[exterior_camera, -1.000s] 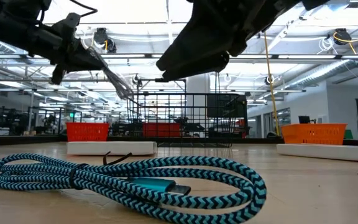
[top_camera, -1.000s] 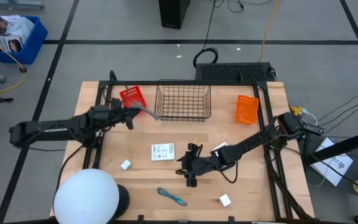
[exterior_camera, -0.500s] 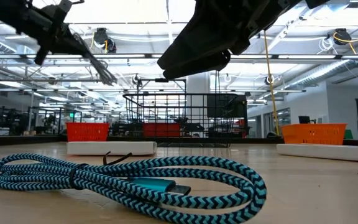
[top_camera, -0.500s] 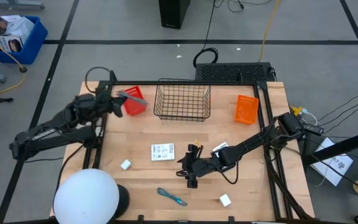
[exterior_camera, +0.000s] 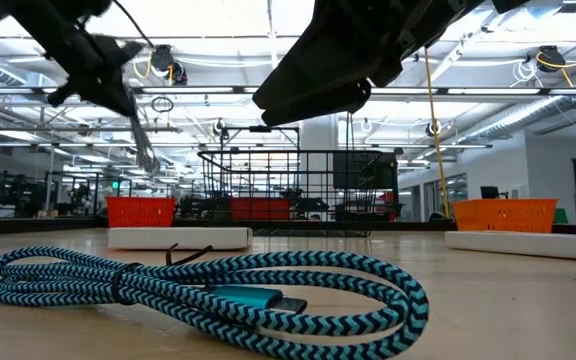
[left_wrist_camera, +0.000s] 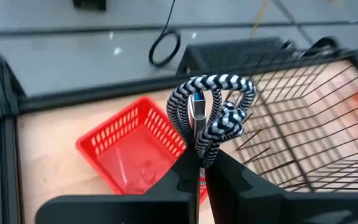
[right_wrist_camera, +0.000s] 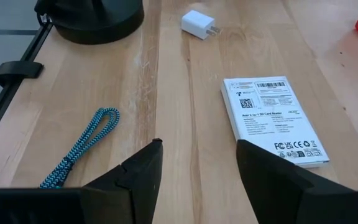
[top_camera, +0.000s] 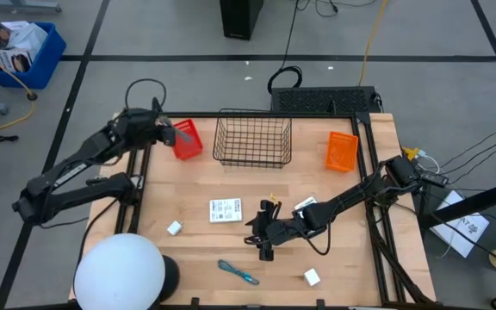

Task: Pick and place items into bin
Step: Put the black and white charger cable into the red bin

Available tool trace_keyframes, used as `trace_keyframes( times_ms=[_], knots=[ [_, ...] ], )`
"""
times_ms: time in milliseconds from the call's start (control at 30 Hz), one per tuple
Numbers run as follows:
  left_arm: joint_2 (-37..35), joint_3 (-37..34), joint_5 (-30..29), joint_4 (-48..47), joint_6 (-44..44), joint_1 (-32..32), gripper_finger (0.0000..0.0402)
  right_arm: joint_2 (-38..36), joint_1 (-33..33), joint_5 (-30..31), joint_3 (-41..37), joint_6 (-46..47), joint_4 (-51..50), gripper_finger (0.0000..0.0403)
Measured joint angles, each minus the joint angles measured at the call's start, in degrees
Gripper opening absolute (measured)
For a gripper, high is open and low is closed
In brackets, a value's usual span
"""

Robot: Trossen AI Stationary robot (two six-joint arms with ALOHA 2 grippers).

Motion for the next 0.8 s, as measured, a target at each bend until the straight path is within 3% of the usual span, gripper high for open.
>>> trace_keyframes(
  times_ms=[133,300,667,800],
  knots=[
    [4.2,0.0,3.0,0.1,0.7,4.1,0.0007,0.0,0.0,0.0,0.0,0.0,0.0,0.0196],
    [7.6,0.0,7.4,0.2,0.9,7.0,0.0031,0.0,0.0,0.0,-0.7,0.2,0.1,0.0196],
    [12.1,0.0,5.9,0.5,1.1,9.0,0.0008,0.0,-0.1,-0.1,-4.2,0.2,7.8,0.0196],
    [12.1,0.0,7.4,0.5,1.2,8.8,0.0034,0.0,-0.1,-0.1,-4.3,0.1,7.7,0.0196]
  ],
)
